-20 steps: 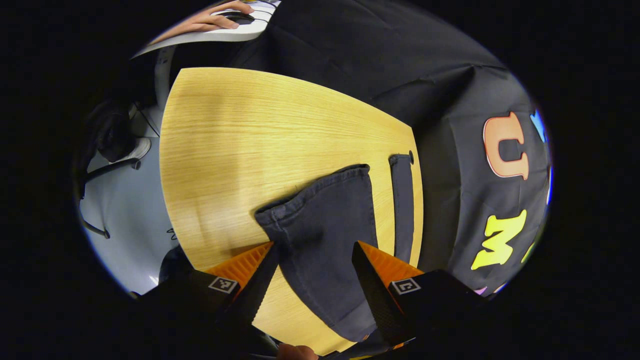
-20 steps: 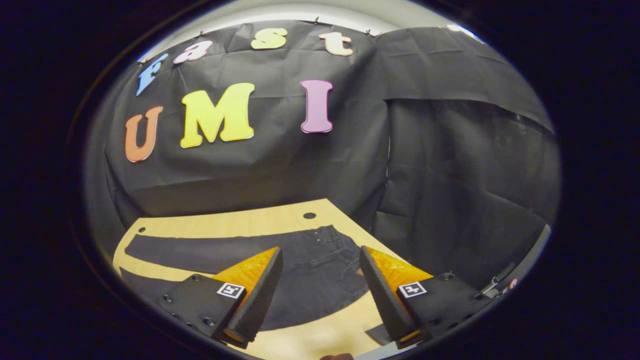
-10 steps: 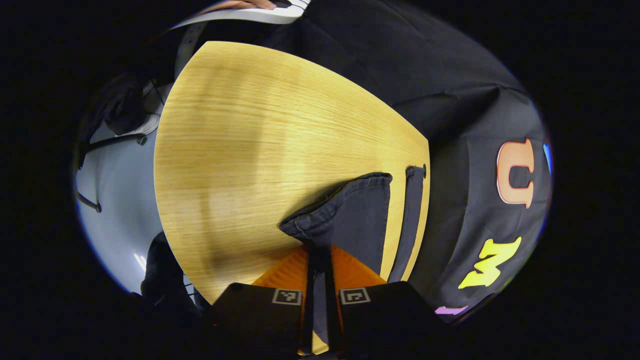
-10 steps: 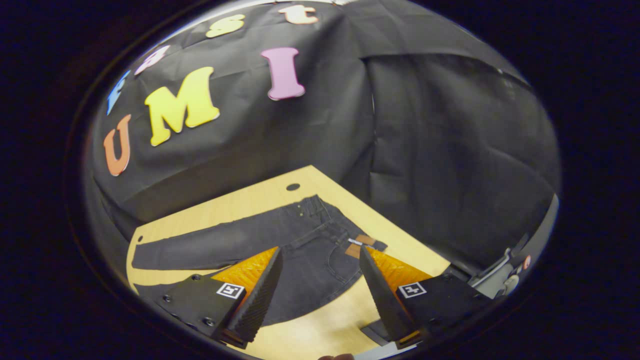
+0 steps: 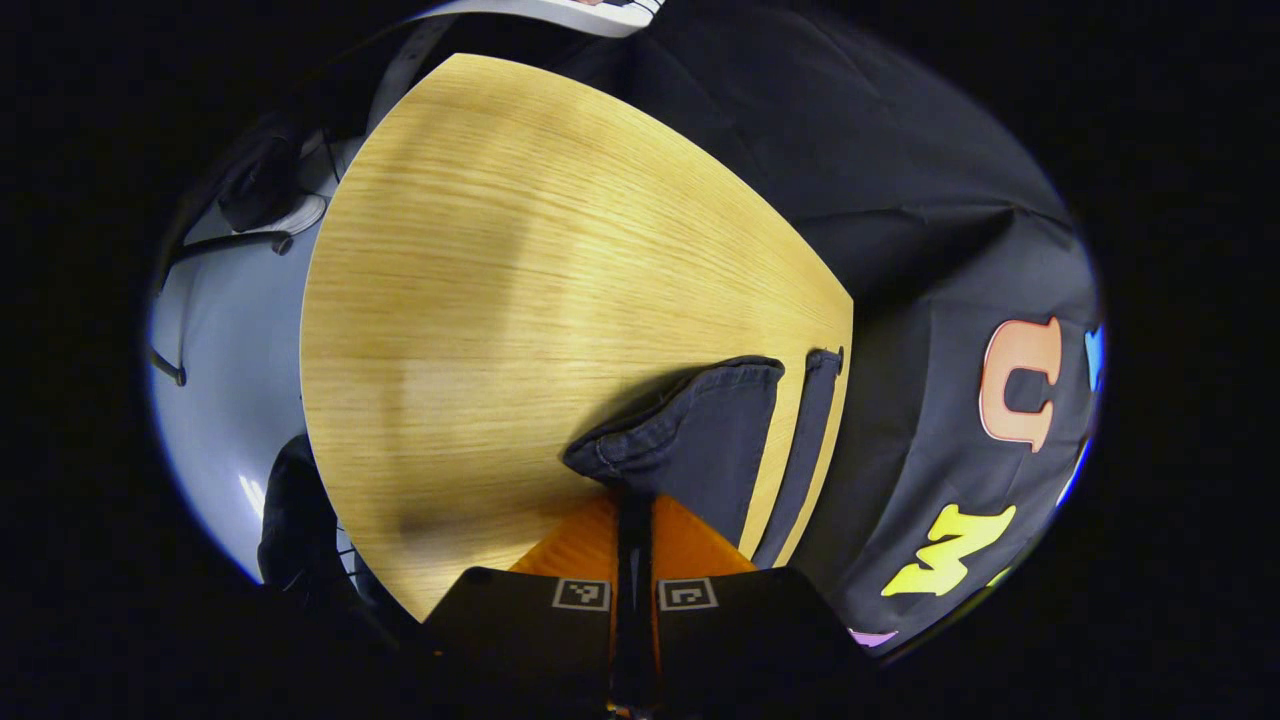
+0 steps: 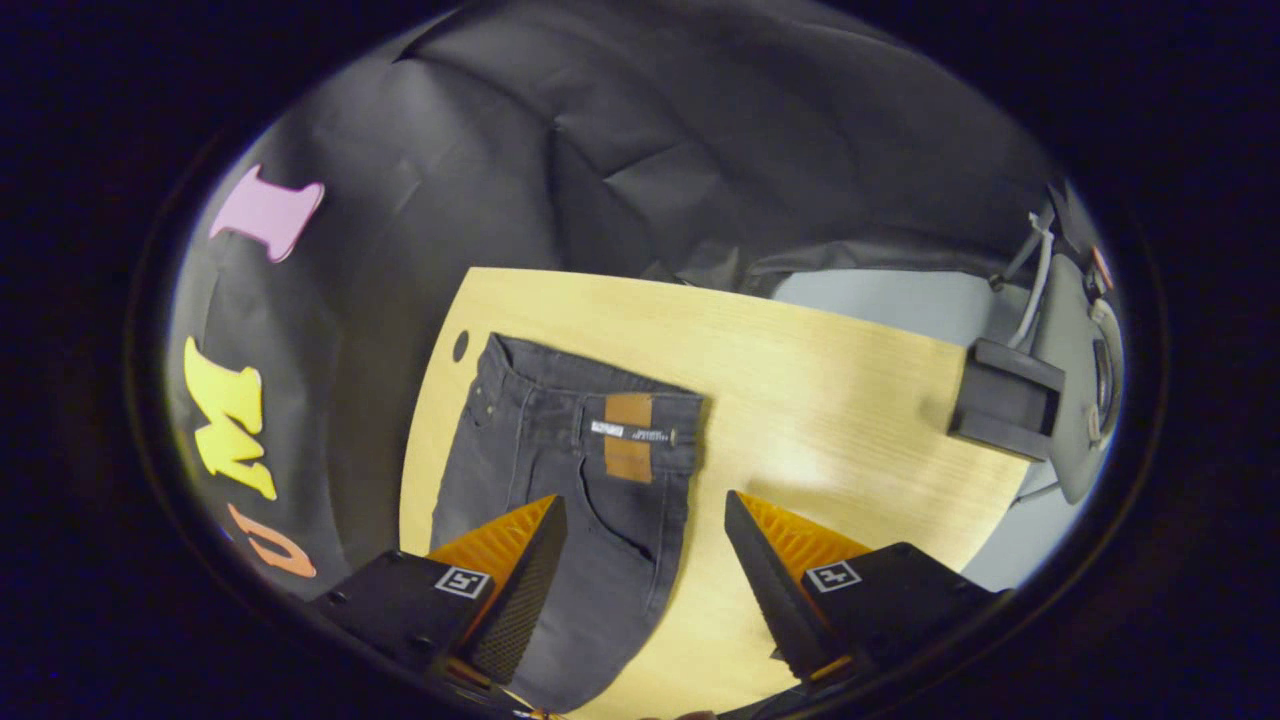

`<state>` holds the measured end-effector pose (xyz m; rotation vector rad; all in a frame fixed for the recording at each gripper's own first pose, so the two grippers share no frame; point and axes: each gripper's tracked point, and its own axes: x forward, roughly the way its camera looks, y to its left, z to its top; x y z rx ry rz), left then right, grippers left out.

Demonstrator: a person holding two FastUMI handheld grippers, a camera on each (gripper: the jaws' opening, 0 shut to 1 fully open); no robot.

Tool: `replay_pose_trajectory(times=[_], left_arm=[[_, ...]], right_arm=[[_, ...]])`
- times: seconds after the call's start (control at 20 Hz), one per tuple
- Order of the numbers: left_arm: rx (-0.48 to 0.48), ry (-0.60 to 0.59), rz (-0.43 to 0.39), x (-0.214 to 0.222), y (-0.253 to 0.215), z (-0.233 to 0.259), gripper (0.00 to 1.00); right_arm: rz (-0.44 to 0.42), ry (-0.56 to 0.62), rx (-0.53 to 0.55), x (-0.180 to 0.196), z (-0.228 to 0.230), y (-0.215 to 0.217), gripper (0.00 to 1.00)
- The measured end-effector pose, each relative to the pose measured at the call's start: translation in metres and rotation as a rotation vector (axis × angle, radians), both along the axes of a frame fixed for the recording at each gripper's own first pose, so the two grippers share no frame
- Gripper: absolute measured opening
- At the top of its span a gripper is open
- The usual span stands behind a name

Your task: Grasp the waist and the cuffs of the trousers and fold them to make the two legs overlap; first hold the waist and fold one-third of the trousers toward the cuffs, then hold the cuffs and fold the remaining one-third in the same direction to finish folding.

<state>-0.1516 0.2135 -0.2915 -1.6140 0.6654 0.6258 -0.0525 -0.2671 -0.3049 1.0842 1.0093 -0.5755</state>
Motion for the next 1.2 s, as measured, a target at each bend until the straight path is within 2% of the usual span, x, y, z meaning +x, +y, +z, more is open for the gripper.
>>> replay_pose_trajectory(times=[0.2,0.25,0.3,0.35,0.4,0.5,0.6,0.65,0.7,0.75,0.9,1.0,1.2], left_arm=[[-0.031,-0.005,0.029,-0.002,0.002,0.000,0.04],[-0.034,-0.004,0.031,-0.002,0.002,0.000,0.04],[-0.035,-0.003,0.030,-0.001,0.002,0.000,0.04],[-0.036,-0.001,0.030,-0.001,0.002,0.000,0.04],[-0.040,0.000,0.031,-0.002,0.002,0.001,0.04],[-0.050,-0.001,0.037,0.000,0.002,0.001,0.04],[-0.057,-0.003,0.041,0.001,0.003,0.000,0.04],[-0.060,-0.005,0.041,0.001,0.002,0.001,0.04],[-0.064,-0.006,0.041,0.001,0.003,0.001,0.04],[-0.070,-0.007,0.043,0.002,0.002,0.001,0.04],[-0.088,0.009,0.046,0.002,0.003,0.002,0.04],[-0.105,0.018,0.045,0.005,0.003,0.006,0.04],[-0.126,-0.047,0.055,0.033,0.005,0.043,0.04]], right_arm=[[-0.024,0.008,0.064,0.015,-0.023,0.009,0.98],[-0.036,-0.015,0.073,0.022,-0.021,0.010,0.93],[-0.041,-0.033,0.083,0.027,-0.021,0.011,0.98],[-0.039,-0.047,0.091,0.030,-0.021,0.013,0.93],[-0.037,-0.053,0.097,0.031,-0.022,0.013,0.95],[-0.067,-0.001,0.091,0.021,-0.031,0.008,0.92],[-0.148,0.054,0.121,0.010,-0.039,0.002,0.36],[-0.194,0.038,0.153,0.011,-0.038,0.001,0.07],[-0.215,0.009,0.189,0.013,-0.042,0.003,0.12],[-0.213,-0.005,0.185,0.013,-0.044,0.005,0.03],[-0.177,-0.038,0.136,0.014,-0.036,0.003,0.01],[-0.180,-0.096,0.161,0.024,-0.018,0.007,0.01],[-0.109,-0.185,0.126,0.047,0.029,0.011,0.00]])
